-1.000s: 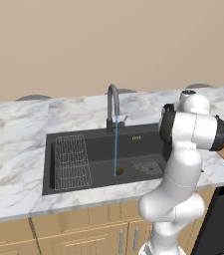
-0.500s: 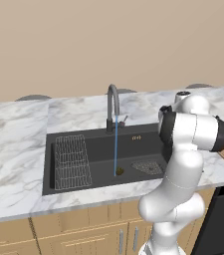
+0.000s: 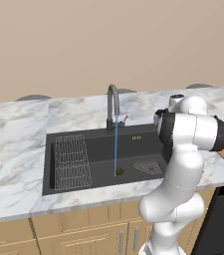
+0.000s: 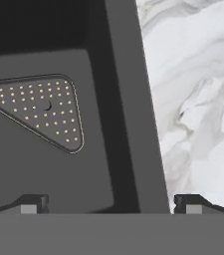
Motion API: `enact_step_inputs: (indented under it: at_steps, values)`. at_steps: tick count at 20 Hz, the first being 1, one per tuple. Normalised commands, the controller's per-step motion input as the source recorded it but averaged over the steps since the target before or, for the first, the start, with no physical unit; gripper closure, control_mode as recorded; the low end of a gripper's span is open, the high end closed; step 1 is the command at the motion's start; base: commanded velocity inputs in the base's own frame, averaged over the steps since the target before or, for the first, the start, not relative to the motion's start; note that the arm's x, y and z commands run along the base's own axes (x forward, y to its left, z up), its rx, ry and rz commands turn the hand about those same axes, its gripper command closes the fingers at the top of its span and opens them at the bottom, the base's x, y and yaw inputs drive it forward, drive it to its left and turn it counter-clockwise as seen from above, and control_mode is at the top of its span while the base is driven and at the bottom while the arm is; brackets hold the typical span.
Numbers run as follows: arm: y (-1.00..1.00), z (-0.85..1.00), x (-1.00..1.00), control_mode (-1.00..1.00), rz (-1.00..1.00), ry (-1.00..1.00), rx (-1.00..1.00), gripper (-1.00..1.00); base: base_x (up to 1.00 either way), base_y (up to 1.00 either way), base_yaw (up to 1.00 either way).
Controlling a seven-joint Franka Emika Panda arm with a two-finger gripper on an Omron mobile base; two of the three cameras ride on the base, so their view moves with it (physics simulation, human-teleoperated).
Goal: Pick the orange, kiwi from the sink and place them on the cutting board to airdry. Then turn off the sink faucet.
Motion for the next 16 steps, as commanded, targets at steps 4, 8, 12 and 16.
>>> enact_step_inputs:
  at_steps: [4, 8, 12, 16]
  values:
    - [0.25, -0.18, -0.02, -1.00, 0.07, -0.06, 0.00, -1.00, 0.00, 0.00, 0.00]
    - [0.24, -0.13, -0.03, -1.00, 0.07, -0.05, 0.00, -1.00, 0.00, 0.00, 0.00]
    - [0.21, -0.08, 0.00, -1.00, 0.03, -0.03, 0.00, -1.00, 0.00, 0.00, 0.00]
    - [0.21, -0.01, 0.00, -1.00, 0.02, 0.00, 0.01, -1.00, 0.00, 0.00, 0.00]
